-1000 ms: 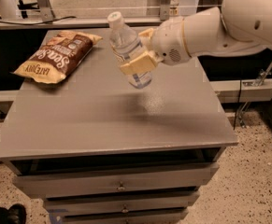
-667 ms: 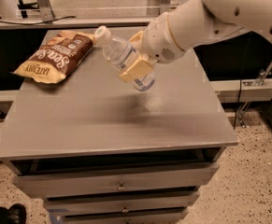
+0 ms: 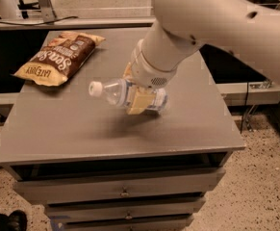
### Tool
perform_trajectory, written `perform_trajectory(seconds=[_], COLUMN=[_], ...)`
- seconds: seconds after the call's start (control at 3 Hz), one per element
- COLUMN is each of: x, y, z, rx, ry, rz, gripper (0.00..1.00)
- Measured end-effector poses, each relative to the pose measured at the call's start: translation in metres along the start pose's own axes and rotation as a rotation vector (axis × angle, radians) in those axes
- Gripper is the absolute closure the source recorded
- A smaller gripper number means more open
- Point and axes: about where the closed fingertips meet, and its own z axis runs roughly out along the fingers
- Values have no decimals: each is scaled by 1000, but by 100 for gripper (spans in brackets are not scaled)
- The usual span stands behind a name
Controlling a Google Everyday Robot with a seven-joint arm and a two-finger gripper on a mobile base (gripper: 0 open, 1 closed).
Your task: Knock blue plastic bottle over
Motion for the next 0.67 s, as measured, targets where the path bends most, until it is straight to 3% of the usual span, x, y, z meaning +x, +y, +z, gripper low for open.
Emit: perform_trajectory(seconds=[0.33,0.67], x=[17,23], y=[12,19], z=[10,16], rx=[-14,-23], ry=[168,263], rz=[-106,-187], gripper=[84,59])
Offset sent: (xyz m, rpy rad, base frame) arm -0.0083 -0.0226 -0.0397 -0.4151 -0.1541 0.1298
